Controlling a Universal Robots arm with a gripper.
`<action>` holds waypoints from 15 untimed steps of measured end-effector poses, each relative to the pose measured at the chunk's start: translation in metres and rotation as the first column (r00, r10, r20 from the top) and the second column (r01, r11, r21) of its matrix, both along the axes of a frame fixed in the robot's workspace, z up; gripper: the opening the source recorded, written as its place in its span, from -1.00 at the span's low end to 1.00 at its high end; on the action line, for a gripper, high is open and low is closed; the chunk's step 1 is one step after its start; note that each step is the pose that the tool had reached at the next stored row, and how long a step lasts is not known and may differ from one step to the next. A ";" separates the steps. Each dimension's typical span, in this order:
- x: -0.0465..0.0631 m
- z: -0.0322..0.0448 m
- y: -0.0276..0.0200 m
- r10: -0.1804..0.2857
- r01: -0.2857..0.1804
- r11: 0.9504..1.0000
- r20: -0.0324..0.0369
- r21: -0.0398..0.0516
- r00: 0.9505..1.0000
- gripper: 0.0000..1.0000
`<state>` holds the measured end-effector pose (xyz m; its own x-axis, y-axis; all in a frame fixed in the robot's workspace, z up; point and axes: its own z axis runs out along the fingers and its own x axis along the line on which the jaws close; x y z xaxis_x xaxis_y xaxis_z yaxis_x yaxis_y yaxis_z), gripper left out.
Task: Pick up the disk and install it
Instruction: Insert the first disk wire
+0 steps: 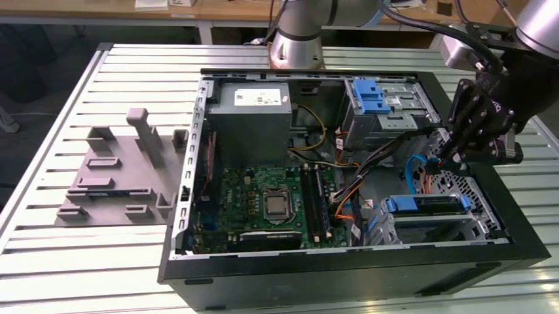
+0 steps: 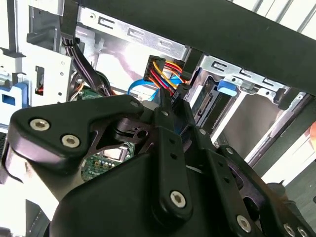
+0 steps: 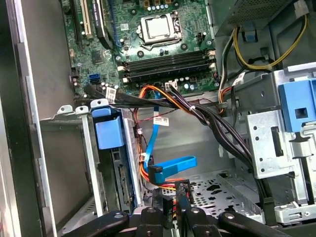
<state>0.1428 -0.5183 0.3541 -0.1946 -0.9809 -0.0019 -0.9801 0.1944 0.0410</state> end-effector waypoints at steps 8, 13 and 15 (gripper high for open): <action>0.001 -0.0006 0.0002 -0.013 0.013 0.999 0.000 -0.043 1.000 -0.53; 0.001 -0.0011 -0.0001 -0.012 0.012 0.999 0.001 -0.044 1.000 -0.67; -0.001 -0.0012 -0.0010 -0.011 0.012 0.999 0.007 -0.044 1.000 -0.67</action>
